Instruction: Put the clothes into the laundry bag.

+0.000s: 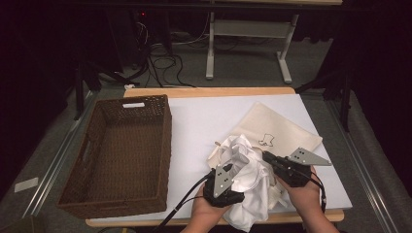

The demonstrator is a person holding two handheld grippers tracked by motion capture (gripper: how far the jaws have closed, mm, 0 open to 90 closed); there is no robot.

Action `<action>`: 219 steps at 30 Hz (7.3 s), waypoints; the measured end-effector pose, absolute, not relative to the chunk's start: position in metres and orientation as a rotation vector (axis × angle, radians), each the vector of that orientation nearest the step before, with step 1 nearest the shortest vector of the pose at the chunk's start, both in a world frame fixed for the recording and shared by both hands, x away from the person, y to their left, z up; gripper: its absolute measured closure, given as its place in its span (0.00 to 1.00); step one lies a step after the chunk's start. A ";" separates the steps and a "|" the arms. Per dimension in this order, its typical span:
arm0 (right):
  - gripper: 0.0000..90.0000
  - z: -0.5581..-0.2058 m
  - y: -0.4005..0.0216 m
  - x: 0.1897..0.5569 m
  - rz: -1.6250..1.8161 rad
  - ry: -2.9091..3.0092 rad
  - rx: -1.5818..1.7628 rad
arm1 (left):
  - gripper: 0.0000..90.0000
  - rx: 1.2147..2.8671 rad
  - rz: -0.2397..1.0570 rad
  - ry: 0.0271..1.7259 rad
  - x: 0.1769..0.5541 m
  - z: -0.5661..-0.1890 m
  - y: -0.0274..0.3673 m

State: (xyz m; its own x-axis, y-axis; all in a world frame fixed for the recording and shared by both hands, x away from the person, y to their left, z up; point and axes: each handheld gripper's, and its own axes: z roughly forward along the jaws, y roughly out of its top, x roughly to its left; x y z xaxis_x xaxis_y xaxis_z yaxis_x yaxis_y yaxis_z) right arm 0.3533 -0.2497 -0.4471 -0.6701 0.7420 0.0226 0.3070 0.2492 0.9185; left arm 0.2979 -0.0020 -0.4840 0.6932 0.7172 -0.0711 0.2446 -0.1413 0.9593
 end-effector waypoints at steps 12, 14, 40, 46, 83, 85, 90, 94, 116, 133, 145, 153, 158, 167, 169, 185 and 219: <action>0.98 -0.448 -0.251 0.351 1.403 2.111 0.954 | 0.94 1.651 0.514 0.809 0.295 -0.480 0.001; 0.98 -0.448 -0.250 0.351 1.401 2.112 0.955 | 0.91 1.623 0.511 0.819 0.294 -0.475 0.004; 0.98 -0.447 -0.251 0.352 1.404 2.118 0.944 | 0.72 1.804 0.403 0.895 0.338 -0.481 -0.047; 0.98 -0.442 -0.251 0.351 1.426 2.100 0.942 | 0.77 1.878 0.406 0.916 0.349 -0.497 -0.059; 0.98 -0.442 -0.249 0.355 1.432 2.093 0.931 | 0.92 1.809 0.448 0.962 0.368 -0.500 -0.047; 0.98 -0.441 -0.249 0.354 1.442 2.087 0.943 | 0.92 1.831 0.449 0.953 0.372 -0.504 -0.054; 0.98 -0.439 -0.247 0.352 1.458 2.091 0.911 | 0.88 1.799 0.450 0.969 0.377 -0.508 -0.057; 0.98 -0.440 -0.249 0.353 1.450 2.094 0.914 | 0.62 1.753 0.502 0.942 0.360 -0.497 -0.039; 0.98 -0.446 -0.251 0.347 1.412 2.102 0.920 | 0.56 1.970 0.320 0.944 0.301 -0.516 -0.014; 0.98 -0.446 -0.251 0.345 1.415 2.105 0.917 | 0.95 1.801 0.427 1.005 0.324 -0.482 0.009; 0.98 -0.448 -0.248 0.347 1.408 2.115 0.917 | 0.94 1.705 0.487 1.031 0.367 -0.489 -0.021; 0.98 -0.445 -0.253 0.347 1.421 2.094 0.916 | 0.90 1.673 0.464 1.070 0.376 -0.498 -0.031; 0.98 -0.446 -0.255 0.346 1.414 2.100 0.928 | 0.61 1.701 0.473 1.034 0.367 -0.489 -0.014; 0.98 -0.446 -0.254 0.344 1.396 2.098 0.922 | 0.42 1.708 0.509 0.993 0.327 -0.479 0.025; 0.98 -0.445 -0.254 0.344 1.397 2.097 0.915 | 0.42 1.723 0.511 0.990 0.318 -0.483 0.030; 0.98 -0.446 -0.255 0.343 1.396 2.102 0.909 | 0.89 2.047 0.357 1.017 0.301 -0.521 0.001; 0.98 -0.449 -0.252 0.344 1.409 2.112 0.914 | 0.94 1.915 0.474 0.928 0.376 -0.501 -0.070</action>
State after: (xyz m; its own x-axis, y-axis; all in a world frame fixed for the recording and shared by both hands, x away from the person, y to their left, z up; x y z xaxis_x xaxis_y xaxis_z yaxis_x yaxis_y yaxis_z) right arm 0.3439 -0.2516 -0.4491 -0.6848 0.7287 0.0011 0.2808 0.2625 0.9232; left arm 0.3758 -0.0697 -0.5006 0.6406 0.7663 -0.0488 0.4096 -0.2873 0.8659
